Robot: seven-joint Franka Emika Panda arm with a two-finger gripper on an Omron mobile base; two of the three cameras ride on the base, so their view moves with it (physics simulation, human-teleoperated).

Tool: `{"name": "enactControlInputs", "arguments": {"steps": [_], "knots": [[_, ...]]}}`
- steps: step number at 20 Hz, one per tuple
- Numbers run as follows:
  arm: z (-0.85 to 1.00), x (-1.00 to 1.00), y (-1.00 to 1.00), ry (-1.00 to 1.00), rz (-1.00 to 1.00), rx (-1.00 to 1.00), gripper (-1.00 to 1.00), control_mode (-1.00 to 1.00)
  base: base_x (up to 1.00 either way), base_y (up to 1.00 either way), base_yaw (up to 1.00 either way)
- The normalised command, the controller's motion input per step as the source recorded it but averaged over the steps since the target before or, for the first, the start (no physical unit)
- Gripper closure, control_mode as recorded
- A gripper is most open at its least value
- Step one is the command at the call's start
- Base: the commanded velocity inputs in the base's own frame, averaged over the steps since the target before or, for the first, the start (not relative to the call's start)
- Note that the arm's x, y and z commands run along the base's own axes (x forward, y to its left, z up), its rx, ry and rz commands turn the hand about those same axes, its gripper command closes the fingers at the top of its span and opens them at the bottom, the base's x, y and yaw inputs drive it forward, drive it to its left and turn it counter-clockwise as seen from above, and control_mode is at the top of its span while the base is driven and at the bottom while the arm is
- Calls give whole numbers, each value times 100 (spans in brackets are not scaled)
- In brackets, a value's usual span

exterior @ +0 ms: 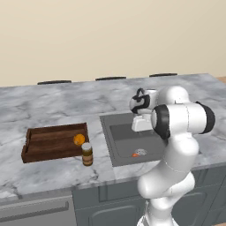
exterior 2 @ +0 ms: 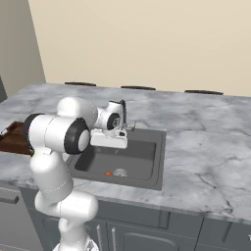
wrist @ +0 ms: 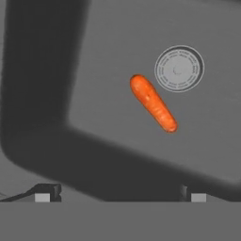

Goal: Pick up all produce items and place them in the sink. Turn on the sink faucet to wash them. Then turn the sink off and put them in the tray.

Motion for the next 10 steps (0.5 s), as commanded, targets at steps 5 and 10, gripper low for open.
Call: {"name": "enactControlInputs", "arguments": {"steps": [5,10], "knots": [[-14,16,0,7,0,0,-100,-100,0,0,0],[-16,10,0,3,0,1,-100,-100,0,0,0]]}}
